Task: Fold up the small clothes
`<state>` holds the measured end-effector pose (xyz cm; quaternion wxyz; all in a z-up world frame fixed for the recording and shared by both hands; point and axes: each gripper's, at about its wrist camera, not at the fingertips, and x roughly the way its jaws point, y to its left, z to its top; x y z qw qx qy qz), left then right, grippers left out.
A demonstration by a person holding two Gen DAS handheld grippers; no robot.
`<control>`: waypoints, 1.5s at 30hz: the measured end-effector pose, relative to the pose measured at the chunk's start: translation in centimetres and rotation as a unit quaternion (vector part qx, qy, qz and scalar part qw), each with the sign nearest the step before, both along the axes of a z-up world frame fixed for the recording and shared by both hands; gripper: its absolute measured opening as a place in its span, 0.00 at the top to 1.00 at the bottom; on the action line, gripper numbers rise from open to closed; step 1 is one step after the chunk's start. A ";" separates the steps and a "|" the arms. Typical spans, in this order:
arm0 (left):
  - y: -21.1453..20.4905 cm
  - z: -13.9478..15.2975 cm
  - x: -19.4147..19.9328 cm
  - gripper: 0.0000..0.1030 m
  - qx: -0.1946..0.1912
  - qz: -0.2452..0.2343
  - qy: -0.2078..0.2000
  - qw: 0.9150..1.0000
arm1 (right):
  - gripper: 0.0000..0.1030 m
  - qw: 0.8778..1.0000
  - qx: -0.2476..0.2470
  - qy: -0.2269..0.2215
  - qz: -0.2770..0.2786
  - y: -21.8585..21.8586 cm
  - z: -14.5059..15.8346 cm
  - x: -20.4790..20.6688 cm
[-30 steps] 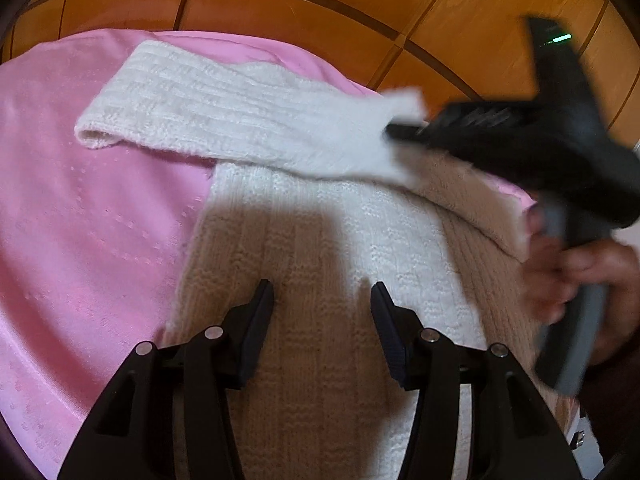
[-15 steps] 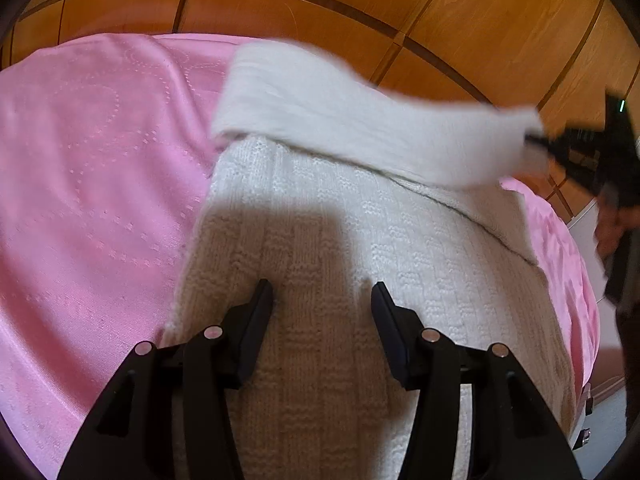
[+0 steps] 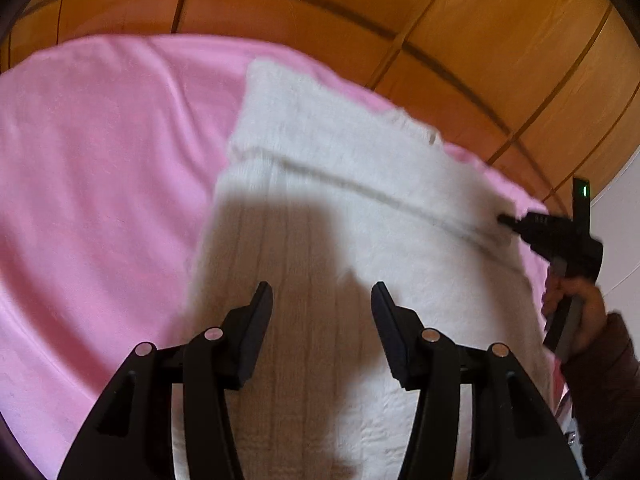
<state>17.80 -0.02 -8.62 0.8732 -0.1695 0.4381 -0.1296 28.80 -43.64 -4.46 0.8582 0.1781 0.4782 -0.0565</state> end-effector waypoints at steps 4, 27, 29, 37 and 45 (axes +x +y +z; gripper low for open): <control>2.3 1.8 2.2 0.49 -0.024 0.032 -0.013 0.999 | 0.51 0.999 -0.024 -0.043 0.021 1.0 2.9 -1.2; 3.3 -1.7 19.3 0.56 0.028 0.109 0.070 0.991 | 0.42 0.993 -0.077 -0.041 0.074 3.0 -2.5 -0.8; 1.7 -2.1 19.6 0.55 0.086 0.108 0.064 0.988 | 0.42 0.993 -0.081 -0.041 0.072 3.1 -2.6 -0.8; -1.0 -1.2 18.0 0.52 0.189 0.126 0.018 0.974 | 0.32 0.993 -0.093 -0.036 0.067 3.2 -2.9 -0.6; -3.7 -0.3 10.7 0.47 0.192 0.067 -0.016 0.979 | 0.31 0.995 -0.074 -0.031 0.062 2.6 -3.2 -0.5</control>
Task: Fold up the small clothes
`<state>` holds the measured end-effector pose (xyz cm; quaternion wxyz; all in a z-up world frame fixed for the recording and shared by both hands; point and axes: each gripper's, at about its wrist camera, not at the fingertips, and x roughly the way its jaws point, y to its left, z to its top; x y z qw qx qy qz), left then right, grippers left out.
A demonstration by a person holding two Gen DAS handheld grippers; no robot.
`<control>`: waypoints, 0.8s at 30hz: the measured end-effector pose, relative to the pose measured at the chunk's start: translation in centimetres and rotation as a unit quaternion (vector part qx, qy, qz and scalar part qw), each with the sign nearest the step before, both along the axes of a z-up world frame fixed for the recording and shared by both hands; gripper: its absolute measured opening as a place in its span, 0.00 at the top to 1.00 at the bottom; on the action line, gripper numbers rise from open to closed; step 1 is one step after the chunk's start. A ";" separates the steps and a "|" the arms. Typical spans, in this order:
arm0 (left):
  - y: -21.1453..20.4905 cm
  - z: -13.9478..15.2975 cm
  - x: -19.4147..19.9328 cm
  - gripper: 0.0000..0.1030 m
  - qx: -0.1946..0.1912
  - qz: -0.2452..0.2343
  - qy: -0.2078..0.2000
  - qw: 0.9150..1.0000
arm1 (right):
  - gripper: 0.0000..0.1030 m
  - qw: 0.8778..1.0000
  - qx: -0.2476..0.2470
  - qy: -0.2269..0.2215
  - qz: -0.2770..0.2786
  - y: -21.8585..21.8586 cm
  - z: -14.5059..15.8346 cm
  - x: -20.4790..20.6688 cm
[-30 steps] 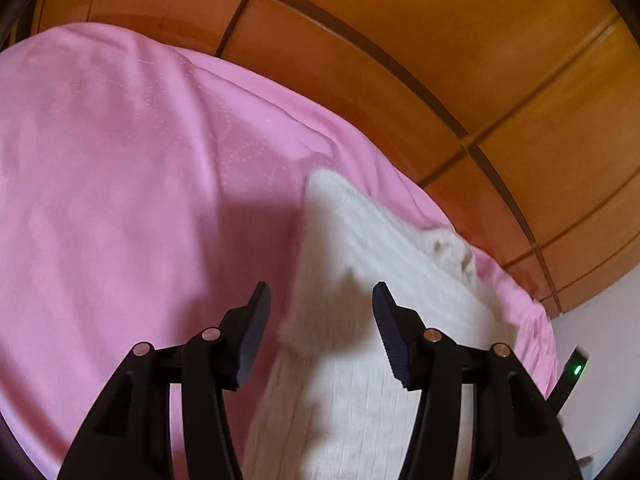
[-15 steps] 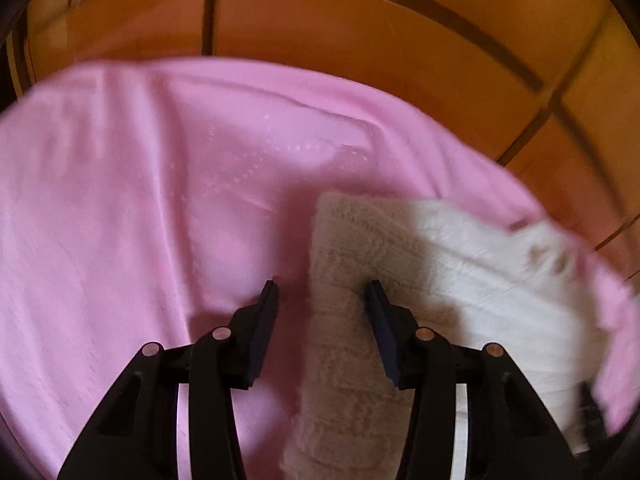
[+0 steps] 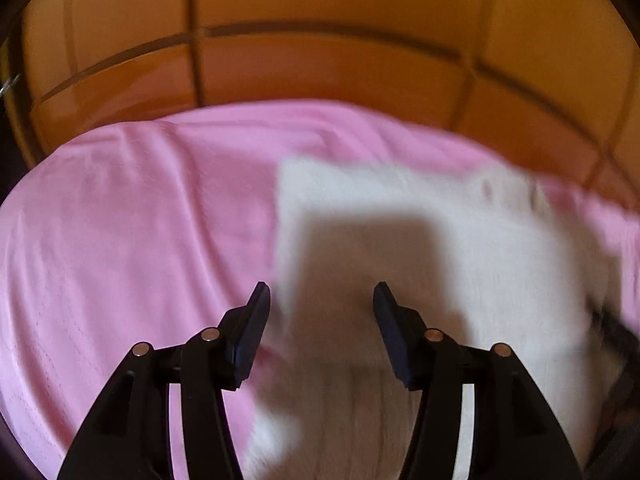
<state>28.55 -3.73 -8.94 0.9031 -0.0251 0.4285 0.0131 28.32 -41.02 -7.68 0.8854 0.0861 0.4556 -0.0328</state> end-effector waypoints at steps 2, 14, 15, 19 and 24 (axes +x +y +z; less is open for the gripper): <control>-0.7 -1.6 0.2 0.46 0.030 -0.003 0.019 0.999 | 0.31 1.000 -0.003 0.001 0.001 0.1 0.1 0.0; -0.5 5.1 -7.5 0.37 -0.015 -0.009 -0.053 0.998 | 0.20 1.000 0.001 -0.010 0.003 1.0 4.8 -3.4; -0.7 5.3 -8.2 0.37 -0.015 -0.010 -0.054 0.998 | 0.18 1.000 -0.004 -0.010 0.007 1.2 5.0 -3.9; -0.4 5.7 -10.5 0.37 -0.024 -0.018 -0.055 0.998 | 0.18 0.999 -0.009 -0.001 0.030 2.6 5.4 -6.5; -0.2 5.7 -12.8 0.35 -0.024 -0.031 -0.055 0.998 | 0.18 0.999 -0.006 0.035 0.039 3.3 4.2 -9.4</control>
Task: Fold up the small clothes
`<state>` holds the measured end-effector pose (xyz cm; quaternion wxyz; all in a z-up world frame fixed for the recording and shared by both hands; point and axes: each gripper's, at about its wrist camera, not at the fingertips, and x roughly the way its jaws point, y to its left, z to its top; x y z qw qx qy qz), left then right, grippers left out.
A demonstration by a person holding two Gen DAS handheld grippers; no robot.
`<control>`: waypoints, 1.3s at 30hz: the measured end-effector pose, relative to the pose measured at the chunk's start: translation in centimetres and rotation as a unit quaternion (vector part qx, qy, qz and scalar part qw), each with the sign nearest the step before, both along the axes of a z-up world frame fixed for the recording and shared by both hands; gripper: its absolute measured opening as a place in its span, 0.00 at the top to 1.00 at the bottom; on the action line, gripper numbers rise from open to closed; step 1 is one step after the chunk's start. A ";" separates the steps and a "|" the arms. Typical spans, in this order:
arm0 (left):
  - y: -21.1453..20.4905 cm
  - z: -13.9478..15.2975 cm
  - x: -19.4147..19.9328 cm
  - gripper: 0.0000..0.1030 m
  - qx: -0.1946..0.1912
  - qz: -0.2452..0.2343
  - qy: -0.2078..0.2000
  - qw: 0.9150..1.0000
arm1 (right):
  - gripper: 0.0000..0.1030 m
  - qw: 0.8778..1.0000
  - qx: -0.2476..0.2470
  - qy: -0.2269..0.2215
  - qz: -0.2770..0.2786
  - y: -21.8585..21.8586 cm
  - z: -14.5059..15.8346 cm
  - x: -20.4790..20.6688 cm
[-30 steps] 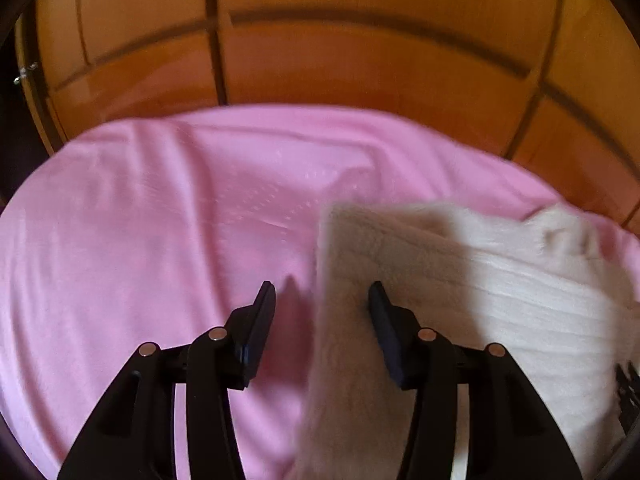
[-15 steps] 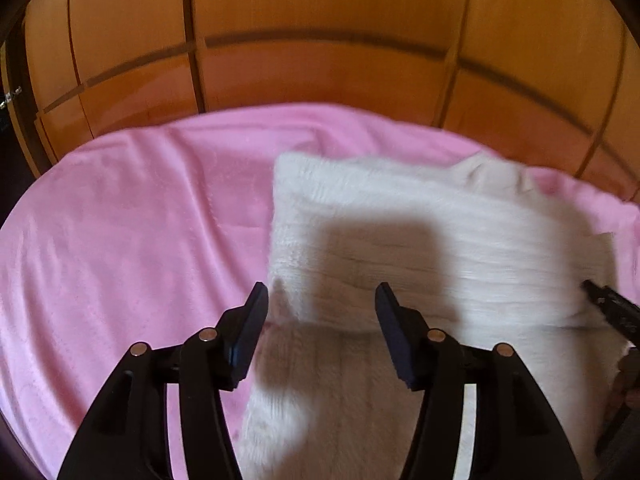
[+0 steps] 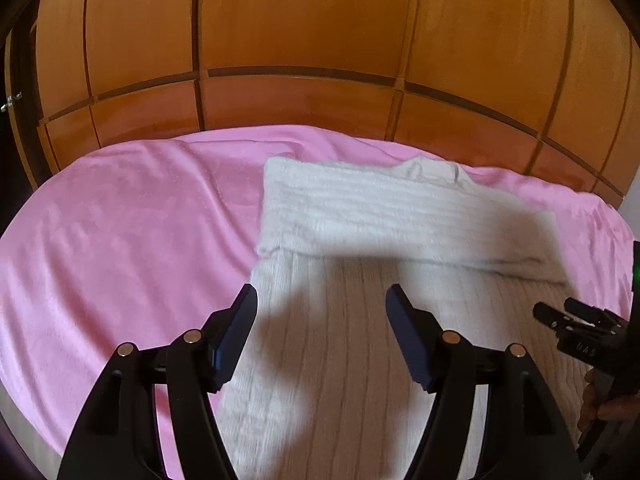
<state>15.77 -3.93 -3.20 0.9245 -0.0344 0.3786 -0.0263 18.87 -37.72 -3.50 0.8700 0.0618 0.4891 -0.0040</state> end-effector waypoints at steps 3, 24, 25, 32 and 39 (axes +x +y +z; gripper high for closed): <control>0.1 0.1 -1.6 0.34 0.006 -0.002 -0.003 1.000 | 0.18 1.000 0.005 0.016 0.001 -0.2 -0.9 -1.9; 3.2 -2.6 -6.2 0.31 -0.003 0.019 0.036 0.999 | 0.14 0.999 0.009 0.028 -0.037 -4.2 0.4 -9.9; 3.5 -2.8 -6.2 0.31 -0.003 0.020 0.038 0.999 | 0.14 0.999 0.006 0.029 -0.039 -4.5 0.5 -10.2; 5.8 -3.9 -7.7 0.33 -0.015 0.024 0.060 0.998 | 0.14 0.998 -0.009 0.049 -0.041 -6.1 0.6 -13.0; 7.7 -5.3 -10.3 0.46 -0.057 -0.028 0.104 0.993 | 0.18 0.995 0.042 0.078 -0.038 -7.8 0.1 -16.2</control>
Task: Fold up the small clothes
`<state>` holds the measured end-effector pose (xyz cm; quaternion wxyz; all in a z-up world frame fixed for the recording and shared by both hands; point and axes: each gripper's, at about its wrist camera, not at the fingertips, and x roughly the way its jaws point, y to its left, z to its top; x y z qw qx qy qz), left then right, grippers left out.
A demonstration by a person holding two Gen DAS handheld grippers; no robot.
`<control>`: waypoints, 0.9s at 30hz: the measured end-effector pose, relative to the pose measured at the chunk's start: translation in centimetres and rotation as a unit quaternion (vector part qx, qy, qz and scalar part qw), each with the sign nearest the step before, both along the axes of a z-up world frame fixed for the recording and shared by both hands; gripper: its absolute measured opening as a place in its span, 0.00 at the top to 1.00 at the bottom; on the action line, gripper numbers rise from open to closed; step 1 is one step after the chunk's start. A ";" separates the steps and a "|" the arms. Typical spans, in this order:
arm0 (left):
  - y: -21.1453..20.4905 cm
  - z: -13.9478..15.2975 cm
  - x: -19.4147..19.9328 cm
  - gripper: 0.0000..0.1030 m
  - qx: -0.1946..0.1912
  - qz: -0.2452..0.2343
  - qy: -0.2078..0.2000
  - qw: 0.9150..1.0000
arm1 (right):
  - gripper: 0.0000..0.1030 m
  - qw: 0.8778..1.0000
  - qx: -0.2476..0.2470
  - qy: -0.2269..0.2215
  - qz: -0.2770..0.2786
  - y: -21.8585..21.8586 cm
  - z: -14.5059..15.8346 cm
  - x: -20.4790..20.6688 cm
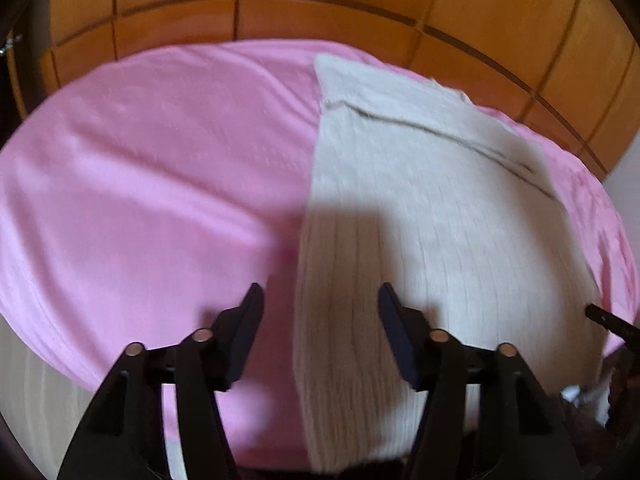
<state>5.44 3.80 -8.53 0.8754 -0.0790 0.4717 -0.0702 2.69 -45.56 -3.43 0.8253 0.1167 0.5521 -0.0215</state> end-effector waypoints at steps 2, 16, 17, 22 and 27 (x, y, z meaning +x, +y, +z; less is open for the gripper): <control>0.2 -0.5 -0.8 0.49 -0.013 -0.016 0.011 1.000 | 0.26 1.000 0.009 0.005 0.017 0.2 0.1 -0.8; 1.4 2.1 -0.6 0.96 -0.117 -0.070 0.002 0.991 | 0.93 0.991 0.109 -0.016 0.078 1.6 3.6 0.5; 1.7 2.7 0.0 0.96 -0.134 -0.067 -0.004 0.989 | 0.93 0.990 0.118 -0.028 0.073 1.4 4.2 1.3; 1.8 4.4 5.8 0.96 -0.185 -0.056 -0.020 0.981 | 0.93 0.986 0.153 -0.058 0.027 -0.7 4.5 5.9; 0.1 4.0 13.1 0.95 -0.170 -0.035 -0.009 0.985 | 0.93 0.988 0.143 -0.049 -0.021 -2.5 2.8 11.6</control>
